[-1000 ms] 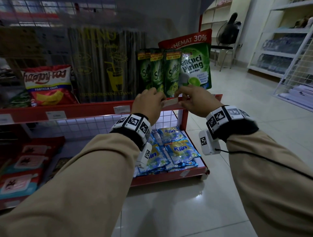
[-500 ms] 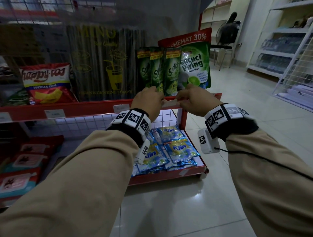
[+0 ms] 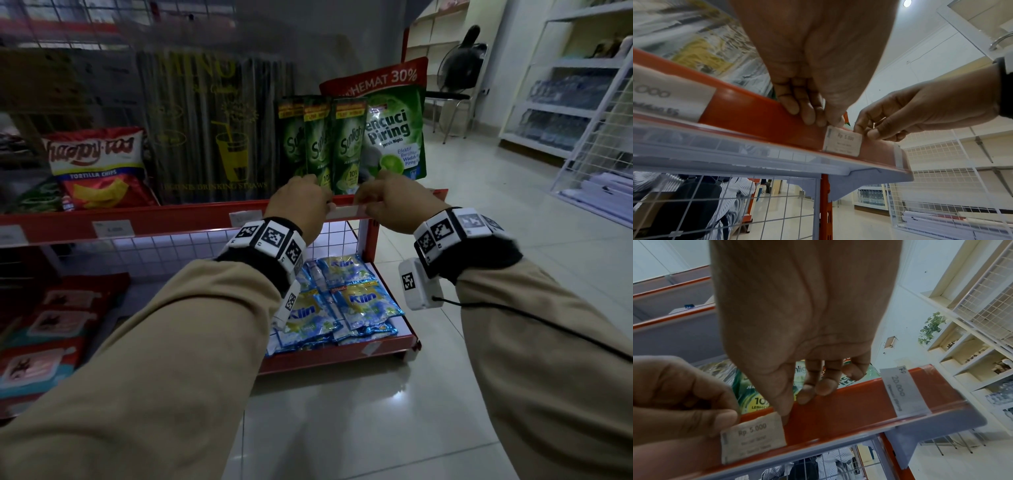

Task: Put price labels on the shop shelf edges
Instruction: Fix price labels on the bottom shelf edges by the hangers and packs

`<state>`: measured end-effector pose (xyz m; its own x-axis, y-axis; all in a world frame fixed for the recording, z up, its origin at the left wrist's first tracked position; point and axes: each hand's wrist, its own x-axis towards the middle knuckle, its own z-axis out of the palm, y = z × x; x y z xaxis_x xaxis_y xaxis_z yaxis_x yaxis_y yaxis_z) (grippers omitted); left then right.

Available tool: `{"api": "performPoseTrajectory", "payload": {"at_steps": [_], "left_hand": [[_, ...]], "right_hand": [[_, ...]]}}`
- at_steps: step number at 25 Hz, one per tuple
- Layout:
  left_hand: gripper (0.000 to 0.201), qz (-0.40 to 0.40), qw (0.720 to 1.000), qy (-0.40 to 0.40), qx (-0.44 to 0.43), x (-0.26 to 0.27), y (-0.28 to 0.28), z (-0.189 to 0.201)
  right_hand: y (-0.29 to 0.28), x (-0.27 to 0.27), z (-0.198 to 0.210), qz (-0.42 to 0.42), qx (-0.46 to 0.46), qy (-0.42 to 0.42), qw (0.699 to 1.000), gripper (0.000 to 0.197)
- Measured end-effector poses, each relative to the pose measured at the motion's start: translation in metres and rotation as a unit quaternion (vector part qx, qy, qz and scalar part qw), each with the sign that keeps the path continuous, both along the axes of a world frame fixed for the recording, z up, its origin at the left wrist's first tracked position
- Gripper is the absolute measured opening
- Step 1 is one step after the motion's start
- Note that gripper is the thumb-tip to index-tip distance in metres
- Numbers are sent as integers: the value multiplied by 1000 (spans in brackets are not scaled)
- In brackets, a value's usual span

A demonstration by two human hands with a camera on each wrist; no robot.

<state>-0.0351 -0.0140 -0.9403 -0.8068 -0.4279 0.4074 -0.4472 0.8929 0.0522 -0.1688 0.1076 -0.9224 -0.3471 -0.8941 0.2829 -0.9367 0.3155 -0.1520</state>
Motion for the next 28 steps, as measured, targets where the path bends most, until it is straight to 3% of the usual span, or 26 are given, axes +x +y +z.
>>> {"api": "performPoseTrajectory", "payload": {"at_steps": [10,16,19,23,28], "left_hand": [[30,11,1000,-12,-5,0,1,4],[28,-18,998,43,-42,12,-1,-5],[28,-26,996,52,-64,15,-1,-7],[31,-3,985,67,-161,14,5,-11],[30,-42,985,92,-139,-14,23,-19]], "right_hand": [[-2,-1,-2,-7,-5,-3,1000,25],[3,-3,-2,5,-43,-34,998,23],[7,-8,-9,-18,-69,16,997,21],[21,-26,-19,-59,-104,106,987,22],[42,-56,-34,-54,-198,123,971,19]]}}
